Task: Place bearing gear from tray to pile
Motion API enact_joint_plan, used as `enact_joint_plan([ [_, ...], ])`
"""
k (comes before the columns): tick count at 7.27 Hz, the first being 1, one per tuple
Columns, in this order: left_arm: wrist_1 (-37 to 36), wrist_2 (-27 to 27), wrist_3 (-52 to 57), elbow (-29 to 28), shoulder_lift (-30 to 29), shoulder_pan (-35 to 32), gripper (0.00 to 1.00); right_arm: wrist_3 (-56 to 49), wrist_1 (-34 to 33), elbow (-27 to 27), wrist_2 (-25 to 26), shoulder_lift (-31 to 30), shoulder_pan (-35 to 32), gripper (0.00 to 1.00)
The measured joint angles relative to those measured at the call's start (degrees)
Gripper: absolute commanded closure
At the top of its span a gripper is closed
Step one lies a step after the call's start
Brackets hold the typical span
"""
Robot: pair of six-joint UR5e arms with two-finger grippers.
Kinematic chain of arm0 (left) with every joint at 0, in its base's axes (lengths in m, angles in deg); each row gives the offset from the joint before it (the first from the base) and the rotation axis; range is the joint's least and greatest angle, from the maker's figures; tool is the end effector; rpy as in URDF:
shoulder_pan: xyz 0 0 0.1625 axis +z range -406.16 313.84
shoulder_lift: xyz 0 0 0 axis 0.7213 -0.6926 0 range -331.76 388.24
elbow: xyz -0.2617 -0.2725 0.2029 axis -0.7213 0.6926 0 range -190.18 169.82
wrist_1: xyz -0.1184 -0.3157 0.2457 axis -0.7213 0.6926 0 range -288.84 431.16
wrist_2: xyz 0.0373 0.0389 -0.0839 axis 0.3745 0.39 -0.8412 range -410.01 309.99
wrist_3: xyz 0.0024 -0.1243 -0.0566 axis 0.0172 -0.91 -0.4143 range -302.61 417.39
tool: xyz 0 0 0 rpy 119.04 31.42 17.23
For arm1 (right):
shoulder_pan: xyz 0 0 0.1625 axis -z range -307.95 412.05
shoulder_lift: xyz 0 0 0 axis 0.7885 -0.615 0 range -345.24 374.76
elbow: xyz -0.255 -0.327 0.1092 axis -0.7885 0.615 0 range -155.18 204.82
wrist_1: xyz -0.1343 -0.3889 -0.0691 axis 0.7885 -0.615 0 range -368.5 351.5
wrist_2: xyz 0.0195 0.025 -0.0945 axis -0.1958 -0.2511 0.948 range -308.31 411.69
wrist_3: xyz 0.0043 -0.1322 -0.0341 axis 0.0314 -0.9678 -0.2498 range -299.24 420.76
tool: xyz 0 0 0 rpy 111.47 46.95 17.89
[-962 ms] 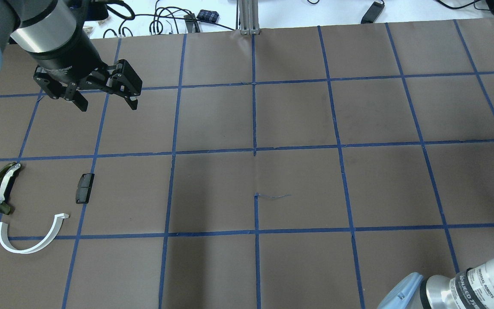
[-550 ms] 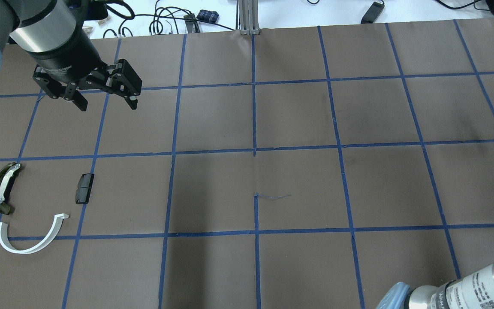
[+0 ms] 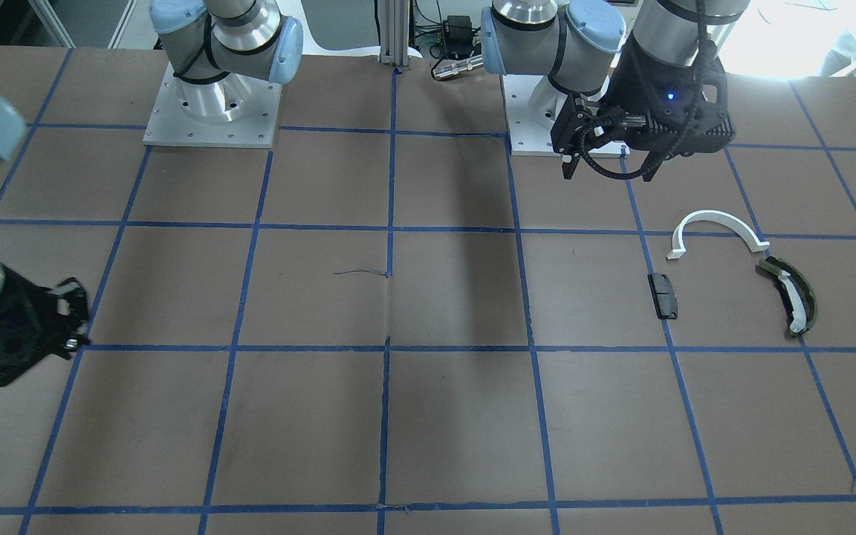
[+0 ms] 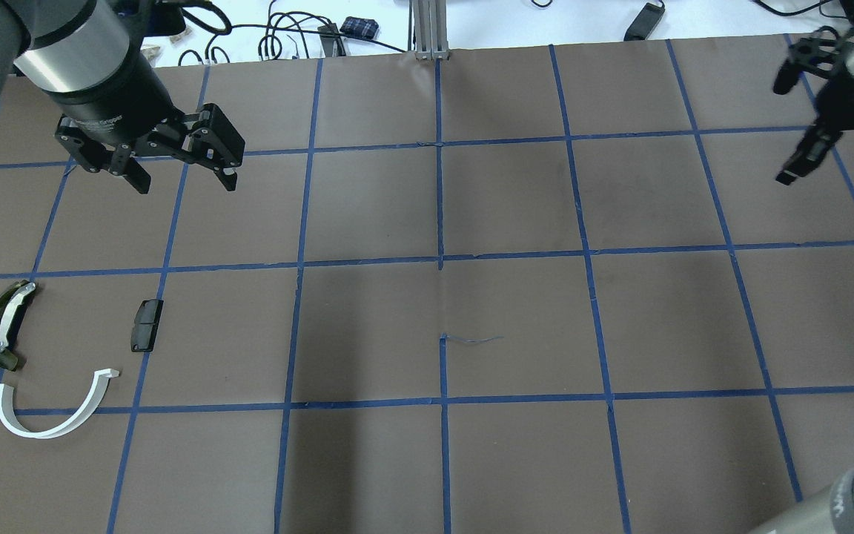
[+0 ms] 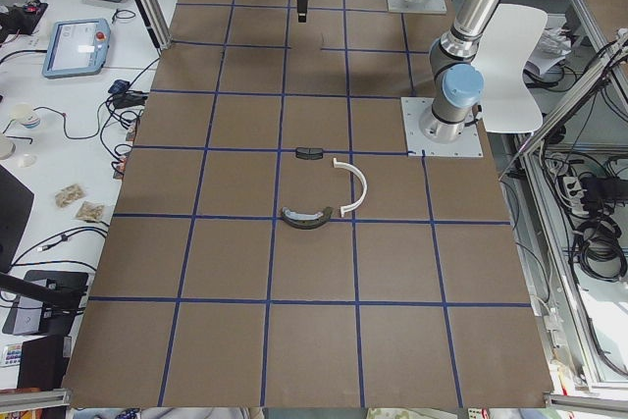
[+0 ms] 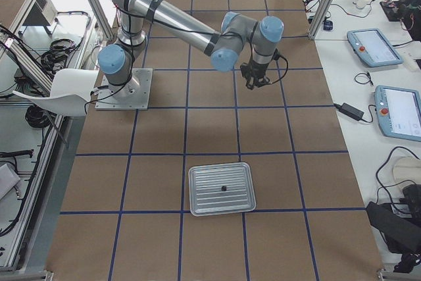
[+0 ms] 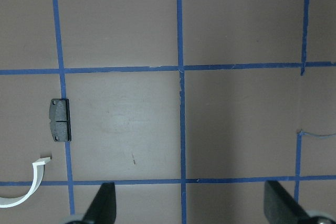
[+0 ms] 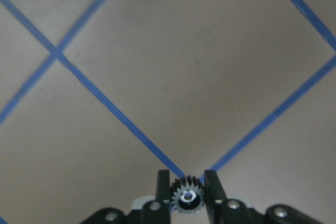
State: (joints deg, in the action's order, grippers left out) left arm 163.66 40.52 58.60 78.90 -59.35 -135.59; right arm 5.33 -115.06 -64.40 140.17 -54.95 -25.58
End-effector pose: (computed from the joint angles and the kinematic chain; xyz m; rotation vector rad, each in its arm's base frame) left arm -0.1272 -0.4796 0.4787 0.0173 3.1320 -0.0222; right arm 0.0022 -0.6289 0.2911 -1.1330 2.8753 0.0433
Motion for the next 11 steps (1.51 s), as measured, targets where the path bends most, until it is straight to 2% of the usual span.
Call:
enact_joint_plan([
  [3,-0.1,0.1,0.0,0.4,0.1,0.0,0.0,32.9,-11.3,-0.1,-1.9,7.4,-19.6,0.98],
  [4,-0.1,0.1,0.0,0.4,0.1,0.0,0.0,43.4,-12.9,-0.2,-2.0,8.9,-25.0,0.96],
  [5,-0.1,0.1,0.0,0.3,0.1,0.0,0.0,51.0,-13.4,-0.4,-1.9,10.1,-28.9,0.81],
  [6,-0.1,0.1,0.0,0.2,0.1,0.0,0.0,55.2,-13.8,-0.9,-1.9,11.1,-31.1,0.04],
  [7,-0.1,0.1,0.0,0.2,0.1,0.0,0.0,57.0,-14.6,-1.6,-1.9,11.8,-32.0,0.0],
  [9,-0.1,0.1,0.2,0.3,0.2,0.1,0.0,56.7,-15.2,-1.7,-1.5,11.8,-31.7,0.0],
  [11,-0.1,0.0,0.4,0.5,0.1,0.1,0.0,48.2,-12.8,-0.1,-1.3,9.2,-25.8,0.0],
])
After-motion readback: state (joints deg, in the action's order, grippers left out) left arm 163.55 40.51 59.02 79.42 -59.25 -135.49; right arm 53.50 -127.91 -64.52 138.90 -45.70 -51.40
